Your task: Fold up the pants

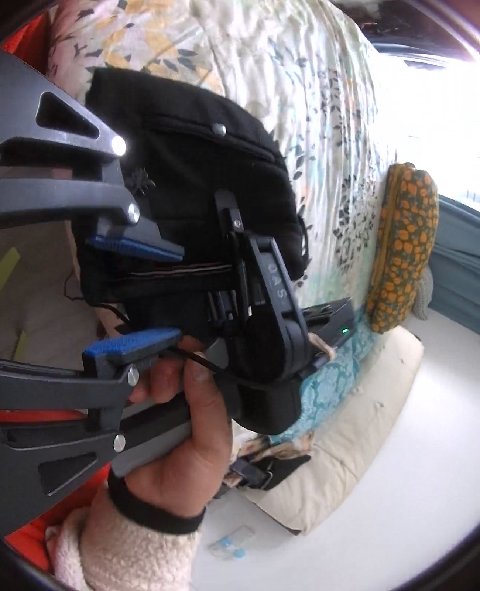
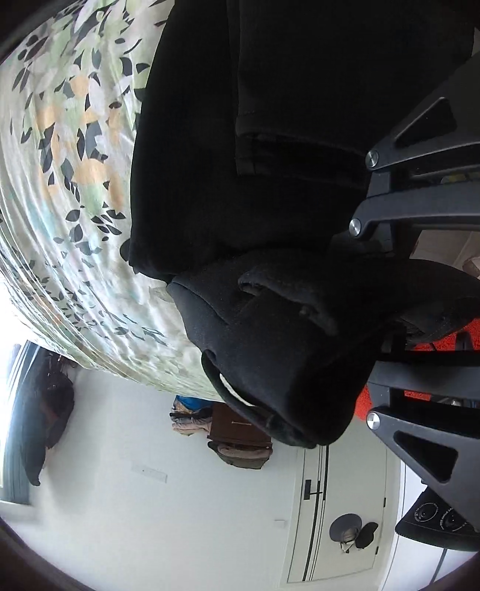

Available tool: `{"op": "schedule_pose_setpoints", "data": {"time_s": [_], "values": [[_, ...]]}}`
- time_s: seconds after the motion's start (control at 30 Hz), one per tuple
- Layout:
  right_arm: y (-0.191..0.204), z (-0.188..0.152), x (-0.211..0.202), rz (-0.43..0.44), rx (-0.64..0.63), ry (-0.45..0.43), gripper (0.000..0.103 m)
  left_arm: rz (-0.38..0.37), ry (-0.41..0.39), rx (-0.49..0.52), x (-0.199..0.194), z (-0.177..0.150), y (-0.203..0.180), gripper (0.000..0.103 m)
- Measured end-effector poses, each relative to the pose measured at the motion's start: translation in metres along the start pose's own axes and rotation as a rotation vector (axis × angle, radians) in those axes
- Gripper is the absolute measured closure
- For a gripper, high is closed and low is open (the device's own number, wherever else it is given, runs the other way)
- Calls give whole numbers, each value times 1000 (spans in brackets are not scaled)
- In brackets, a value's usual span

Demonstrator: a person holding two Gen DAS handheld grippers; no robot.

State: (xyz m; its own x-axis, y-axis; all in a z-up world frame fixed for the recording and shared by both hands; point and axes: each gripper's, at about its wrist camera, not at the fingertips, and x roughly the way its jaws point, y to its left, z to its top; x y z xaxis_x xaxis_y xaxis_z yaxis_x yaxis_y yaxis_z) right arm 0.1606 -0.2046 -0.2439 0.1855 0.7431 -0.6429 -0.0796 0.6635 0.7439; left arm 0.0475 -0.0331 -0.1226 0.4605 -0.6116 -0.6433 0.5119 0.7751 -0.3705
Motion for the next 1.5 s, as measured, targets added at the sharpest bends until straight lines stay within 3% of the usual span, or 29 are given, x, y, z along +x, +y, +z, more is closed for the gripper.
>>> {"op": "schedule_pose_setpoints", "data": {"time_s": [0.03, 0.1, 0.2, 0.33, 0.43, 0.63, 0.83, 0.9, 1.0, 1.03, 1.07, 1.2, 1.33, 1.5], "values": [[-3, 0, -7, 32, 20, -16, 81, -7, -37, -17, -15, 1, 4, 43], [-6, 3, -25, 99, 39, -39, 81, -21, -110, -64, -44, 2, 17, 37], [-8, 9, -62, 159, 34, -50, 81, 28, -173, -126, -70, 4, 40, 35], [-32, 14, -116, 149, 46, -68, 81, 70, -170, -240, -67, -1, 75, 34], [-68, 14, -147, 88, 85, -75, 81, 69, -139, -290, -52, -6, 80, 35], [-151, 5, -183, 15, 203, -92, 81, 113, -51, -230, -15, -6, 63, 35], [-181, 10, -202, -29, 174, -98, 81, 119, 4, -196, 10, -4, 43, 34], [-186, 12, -203, -74, 160, -93, 75, 128, 32, -185, 20, -5, 38, 34], [-192, 11, -207, -206, 130, -103, 44, 168, 70, -150, 34, -5, 30, 34], [-194, 8, -216, -222, 135, -122, 29, 181, 79, -135, 37, -5, 28, 34], [-199, 2, -228, -217, 144, -157, 25, 193, 83, -120, 39, -5, 25, 33], [-188, -32, -278, -305, 90, -319, 25, 219, 89, -53, 50, -6, 13, 31], [-148, -78, -269, -258, -32, -294, 37, 226, 114, 37, 65, -10, -5, 31], [-144, -101, -233, -440, -62, -315, 38, 226, 132, 108, 72, -18, -20, 31]]}}
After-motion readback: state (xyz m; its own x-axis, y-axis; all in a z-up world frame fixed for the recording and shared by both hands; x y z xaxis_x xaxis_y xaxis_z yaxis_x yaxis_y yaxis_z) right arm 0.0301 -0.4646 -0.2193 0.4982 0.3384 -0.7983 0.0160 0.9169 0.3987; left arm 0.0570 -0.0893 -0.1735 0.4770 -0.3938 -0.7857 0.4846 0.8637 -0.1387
